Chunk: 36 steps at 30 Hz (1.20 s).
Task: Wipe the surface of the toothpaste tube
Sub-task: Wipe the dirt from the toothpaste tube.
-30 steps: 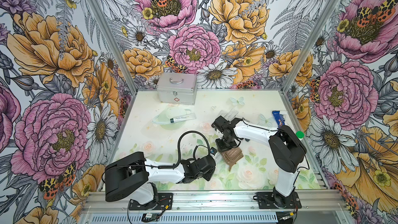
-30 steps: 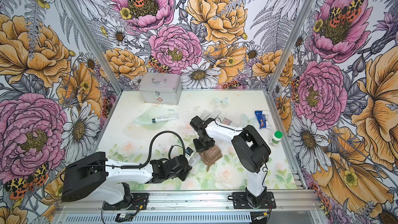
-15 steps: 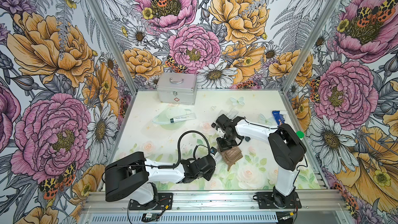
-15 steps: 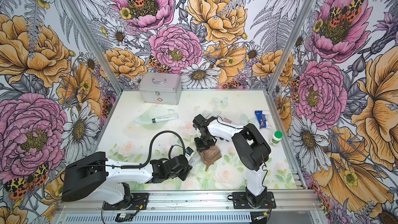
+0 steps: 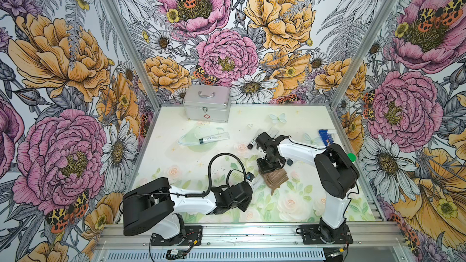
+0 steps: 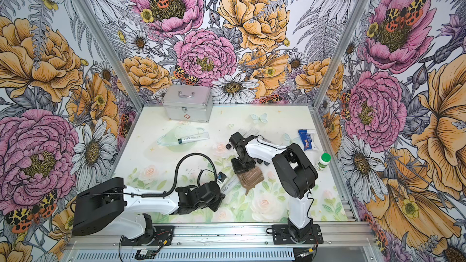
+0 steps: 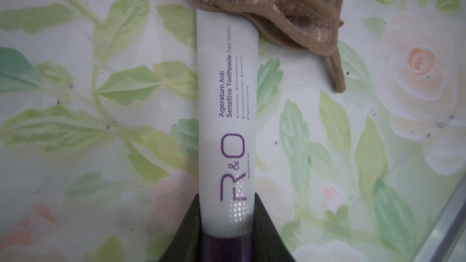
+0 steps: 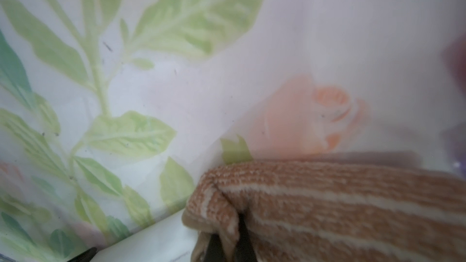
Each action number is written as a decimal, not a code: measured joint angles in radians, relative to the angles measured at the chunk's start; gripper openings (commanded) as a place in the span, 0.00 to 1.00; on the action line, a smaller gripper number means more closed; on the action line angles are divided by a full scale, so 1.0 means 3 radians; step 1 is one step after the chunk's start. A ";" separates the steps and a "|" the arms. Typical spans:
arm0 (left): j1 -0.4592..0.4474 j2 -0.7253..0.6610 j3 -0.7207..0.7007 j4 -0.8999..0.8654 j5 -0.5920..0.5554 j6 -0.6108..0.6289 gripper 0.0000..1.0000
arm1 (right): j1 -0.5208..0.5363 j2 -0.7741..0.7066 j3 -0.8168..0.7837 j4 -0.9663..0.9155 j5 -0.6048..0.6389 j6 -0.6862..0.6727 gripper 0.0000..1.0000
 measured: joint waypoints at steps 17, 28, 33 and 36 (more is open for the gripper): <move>0.0001 0.0000 0.0001 -0.0004 0.0013 0.0003 0.24 | 0.0182 -0.0154 -0.0148 0.0043 -0.0373 0.0111 0.00; 0.0008 0.0001 0.0001 0.0027 0.0013 0.0003 0.24 | -0.0270 0.0175 0.0189 -0.0228 -0.0141 -0.0093 0.00; 0.0008 0.0000 0.0000 0.0018 0.0013 0.0003 0.24 | -0.0156 0.0173 0.0216 -0.0253 -0.0022 -0.0090 0.00; 0.0008 0.0000 0.0000 -0.0004 0.0014 0.0001 0.24 | -0.0046 0.0142 0.0203 -0.0234 0.0057 -0.0060 0.00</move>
